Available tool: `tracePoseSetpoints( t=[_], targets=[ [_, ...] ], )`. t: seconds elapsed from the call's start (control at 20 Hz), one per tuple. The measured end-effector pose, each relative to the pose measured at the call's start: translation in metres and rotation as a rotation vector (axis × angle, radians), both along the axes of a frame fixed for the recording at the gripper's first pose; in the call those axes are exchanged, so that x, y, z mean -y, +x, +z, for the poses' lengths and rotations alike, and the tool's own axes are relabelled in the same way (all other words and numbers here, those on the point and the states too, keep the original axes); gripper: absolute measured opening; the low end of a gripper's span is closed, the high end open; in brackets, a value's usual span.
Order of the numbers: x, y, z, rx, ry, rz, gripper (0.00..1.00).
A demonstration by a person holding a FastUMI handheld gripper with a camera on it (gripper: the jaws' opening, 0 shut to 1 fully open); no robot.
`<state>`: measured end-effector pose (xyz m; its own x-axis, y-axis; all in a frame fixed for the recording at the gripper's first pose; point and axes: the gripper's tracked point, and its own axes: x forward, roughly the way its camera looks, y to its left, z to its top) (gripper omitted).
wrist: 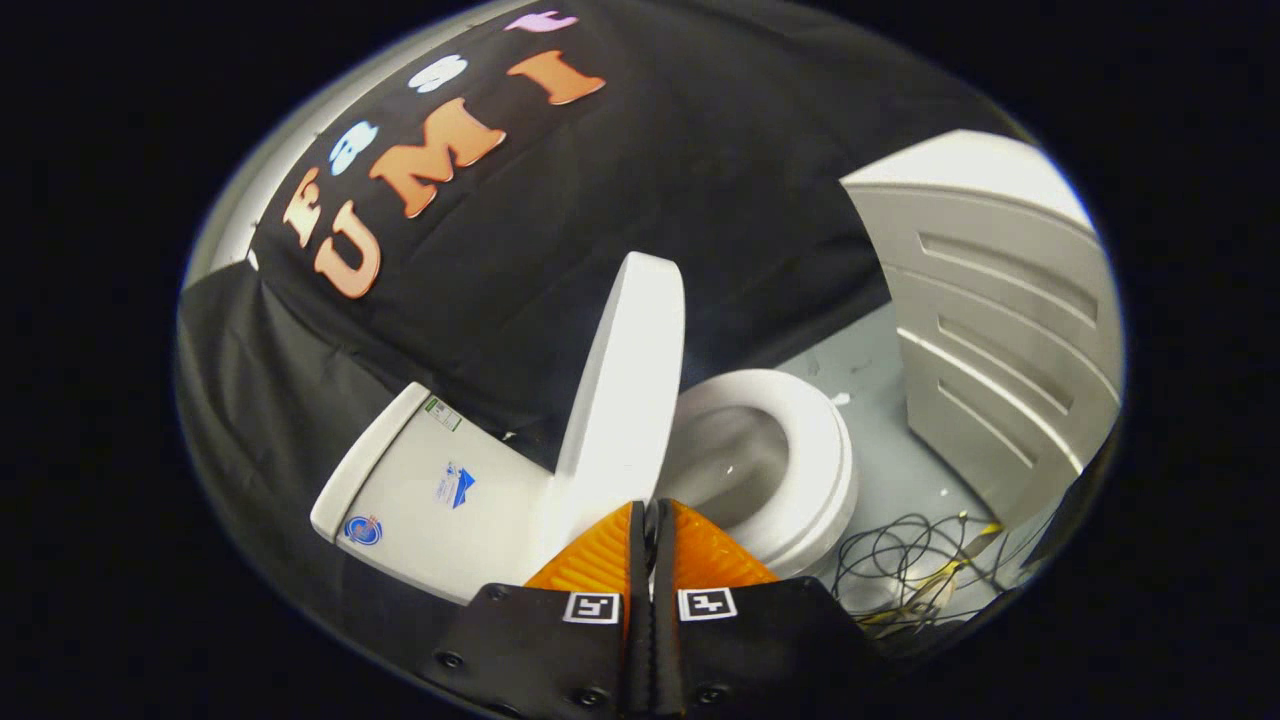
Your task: Open the toilet lid.
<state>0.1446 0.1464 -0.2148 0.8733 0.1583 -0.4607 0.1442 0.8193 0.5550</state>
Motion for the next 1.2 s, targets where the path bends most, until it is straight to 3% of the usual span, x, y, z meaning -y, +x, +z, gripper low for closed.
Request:
tracePoseSetpoints(
  t=[1.2],
  targets=[
    [-0.111, 0.017, 0.111, 0.156, -0.485, 0.094, 0.08]
  ],
)
